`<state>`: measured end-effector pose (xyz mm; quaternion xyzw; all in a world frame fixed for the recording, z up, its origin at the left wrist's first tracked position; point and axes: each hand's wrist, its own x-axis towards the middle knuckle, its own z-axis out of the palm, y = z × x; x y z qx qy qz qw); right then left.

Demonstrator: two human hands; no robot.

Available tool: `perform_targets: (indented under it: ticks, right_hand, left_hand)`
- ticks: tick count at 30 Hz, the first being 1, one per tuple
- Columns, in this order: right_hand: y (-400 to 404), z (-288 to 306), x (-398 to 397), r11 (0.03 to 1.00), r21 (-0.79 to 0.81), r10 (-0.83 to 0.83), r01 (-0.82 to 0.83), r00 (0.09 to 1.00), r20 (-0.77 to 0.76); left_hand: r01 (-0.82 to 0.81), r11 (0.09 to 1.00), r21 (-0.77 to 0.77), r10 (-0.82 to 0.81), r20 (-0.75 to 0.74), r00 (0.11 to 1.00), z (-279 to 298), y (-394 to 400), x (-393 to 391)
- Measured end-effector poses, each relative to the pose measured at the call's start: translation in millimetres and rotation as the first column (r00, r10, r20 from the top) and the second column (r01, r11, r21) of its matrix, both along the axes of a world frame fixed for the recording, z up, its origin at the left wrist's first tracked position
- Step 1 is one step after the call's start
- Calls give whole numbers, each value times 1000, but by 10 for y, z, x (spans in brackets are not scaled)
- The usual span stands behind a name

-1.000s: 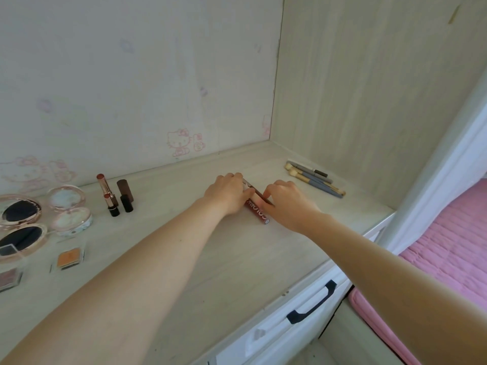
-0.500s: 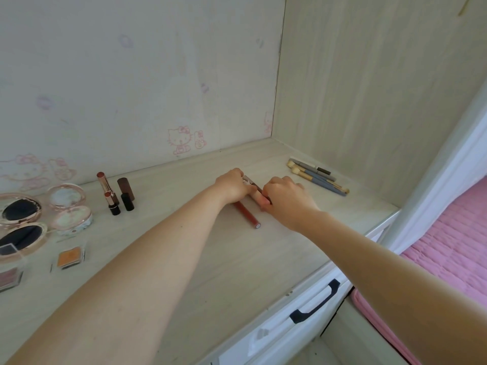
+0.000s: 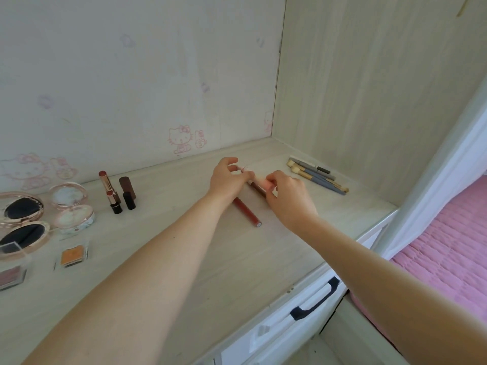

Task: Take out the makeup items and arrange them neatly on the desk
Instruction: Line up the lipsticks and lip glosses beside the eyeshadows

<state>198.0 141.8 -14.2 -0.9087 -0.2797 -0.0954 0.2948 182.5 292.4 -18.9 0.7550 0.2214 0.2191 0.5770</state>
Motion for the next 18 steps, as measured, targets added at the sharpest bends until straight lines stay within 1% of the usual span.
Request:
perform_targets:
  ticks: [3,6,9,12,16,18]
  right_hand:
    - [52,-13,-58,997,81,9,-7,1000,-19]
    - [159,-24,-150,979,202,42,-20,994,-102]
    - [298,-49,-279,956,289,99,-46,980,-171]
    - [430,-57,-423,930,363,146,-61,967,-210]
    - [579,-34,-649,882,464,213,-88,951,-223]
    - [651,-40,-761,843,527,260,-106,938,-228]
  left_hand:
    - [-20,1000,-10,21,97,995,73,16,-90]
    - [-14,999,-44,23,200,979,179,59,-221]
    - [18,993,-120,17,280,960,244,119,-395]
    - [8,979,-204,55,301,952,280,198,-593]
    - [32,922,-387,96,307,947,338,306,-869]
    - [59,903,-426,82,306,949,359,369,-1016]
